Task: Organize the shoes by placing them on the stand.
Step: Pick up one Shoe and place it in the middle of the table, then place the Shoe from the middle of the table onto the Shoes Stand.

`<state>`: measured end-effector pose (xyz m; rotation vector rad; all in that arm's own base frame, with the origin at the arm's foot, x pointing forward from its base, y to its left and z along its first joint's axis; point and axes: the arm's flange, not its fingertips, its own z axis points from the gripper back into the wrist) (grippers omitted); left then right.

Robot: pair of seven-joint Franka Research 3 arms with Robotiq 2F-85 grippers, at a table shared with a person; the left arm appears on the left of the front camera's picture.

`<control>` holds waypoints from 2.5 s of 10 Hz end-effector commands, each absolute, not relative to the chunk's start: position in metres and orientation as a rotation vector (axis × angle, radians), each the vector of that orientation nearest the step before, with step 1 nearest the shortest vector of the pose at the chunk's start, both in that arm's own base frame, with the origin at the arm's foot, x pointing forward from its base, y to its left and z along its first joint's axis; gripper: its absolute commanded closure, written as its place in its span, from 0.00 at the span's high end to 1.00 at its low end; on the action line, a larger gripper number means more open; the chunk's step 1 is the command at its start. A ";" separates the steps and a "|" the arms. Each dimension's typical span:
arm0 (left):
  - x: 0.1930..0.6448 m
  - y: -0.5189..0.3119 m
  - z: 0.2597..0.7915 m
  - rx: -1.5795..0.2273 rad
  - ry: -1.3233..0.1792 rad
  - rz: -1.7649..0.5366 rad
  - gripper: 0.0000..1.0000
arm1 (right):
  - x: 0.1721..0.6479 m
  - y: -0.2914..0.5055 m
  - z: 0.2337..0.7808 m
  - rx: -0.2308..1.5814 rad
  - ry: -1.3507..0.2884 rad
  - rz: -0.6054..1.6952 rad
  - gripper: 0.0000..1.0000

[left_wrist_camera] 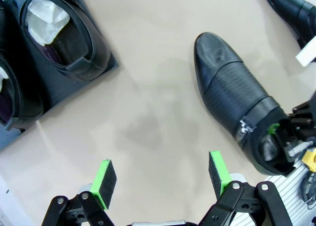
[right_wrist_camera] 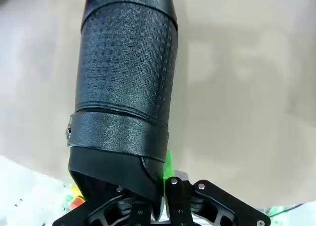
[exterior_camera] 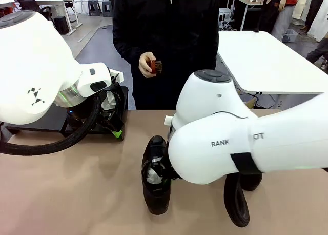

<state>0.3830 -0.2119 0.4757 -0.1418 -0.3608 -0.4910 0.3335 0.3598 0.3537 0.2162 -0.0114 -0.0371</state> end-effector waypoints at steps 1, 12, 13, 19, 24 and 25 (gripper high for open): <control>0.382 -0.211 0.476 -0.160 -0.367 -0.483 0.97 | 0.347 0.370 0.350 0.221 -0.027 -0.071 0.03; 0.382 -0.211 0.476 -0.160 -0.367 -0.483 0.97 | 0.311 0.325 0.390 0.189 -0.010 0.070 1.00; 0.382 -0.211 0.476 -0.160 -0.367 -0.483 0.97 | 0.334 0.348 0.364 0.196 -0.004 -0.015 1.00; 0.382 -0.211 0.476 -0.160 -0.367 -0.483 0.97 | 0.334 0.348 0.364 0.196 -0.004 -0.015 1.00; 0.382 -0.211 0.476 -0.160 -0.367 -0.483 0.97 | 0.322 0.280 0.426 0.108 -0.126 0.014 1.00; 0.382 -0.211 0.476 -0.160 -0.367 -0.483 0.97 | 0.317 0.242 0.454 0.025 -0.198 0.018 1.00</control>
